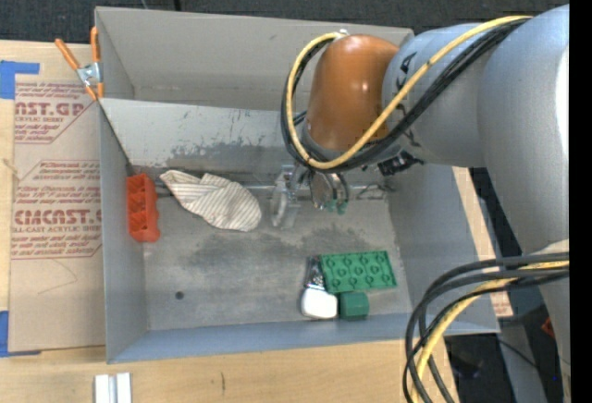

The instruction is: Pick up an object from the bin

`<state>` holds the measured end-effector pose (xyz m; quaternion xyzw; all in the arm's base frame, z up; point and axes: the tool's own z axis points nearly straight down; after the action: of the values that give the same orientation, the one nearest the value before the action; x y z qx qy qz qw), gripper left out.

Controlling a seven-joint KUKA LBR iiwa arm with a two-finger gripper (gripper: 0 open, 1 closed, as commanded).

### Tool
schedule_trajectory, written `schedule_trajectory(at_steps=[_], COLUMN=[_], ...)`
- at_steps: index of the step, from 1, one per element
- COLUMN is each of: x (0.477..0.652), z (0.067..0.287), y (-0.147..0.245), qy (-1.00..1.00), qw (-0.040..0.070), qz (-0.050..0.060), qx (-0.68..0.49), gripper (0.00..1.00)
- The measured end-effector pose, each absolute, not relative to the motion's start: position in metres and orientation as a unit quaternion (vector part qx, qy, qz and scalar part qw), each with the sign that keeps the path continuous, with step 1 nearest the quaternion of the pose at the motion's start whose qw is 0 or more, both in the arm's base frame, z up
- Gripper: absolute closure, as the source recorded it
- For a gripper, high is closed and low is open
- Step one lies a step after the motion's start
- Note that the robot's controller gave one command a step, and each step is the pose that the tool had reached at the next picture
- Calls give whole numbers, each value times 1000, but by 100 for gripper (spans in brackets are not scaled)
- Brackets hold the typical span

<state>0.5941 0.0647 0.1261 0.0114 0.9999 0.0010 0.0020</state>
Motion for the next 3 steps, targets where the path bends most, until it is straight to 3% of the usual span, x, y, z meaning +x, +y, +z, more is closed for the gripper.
schedule_trajectory(at_steps=[1,2,3], x=[594,581,588], z=[97,89,114], y=[110,135,135], qy=[1000,1000,993], qw=[4,1,3], qz=[1,2,1], qx=[16,-22,-122], gripper=[100,100,100])
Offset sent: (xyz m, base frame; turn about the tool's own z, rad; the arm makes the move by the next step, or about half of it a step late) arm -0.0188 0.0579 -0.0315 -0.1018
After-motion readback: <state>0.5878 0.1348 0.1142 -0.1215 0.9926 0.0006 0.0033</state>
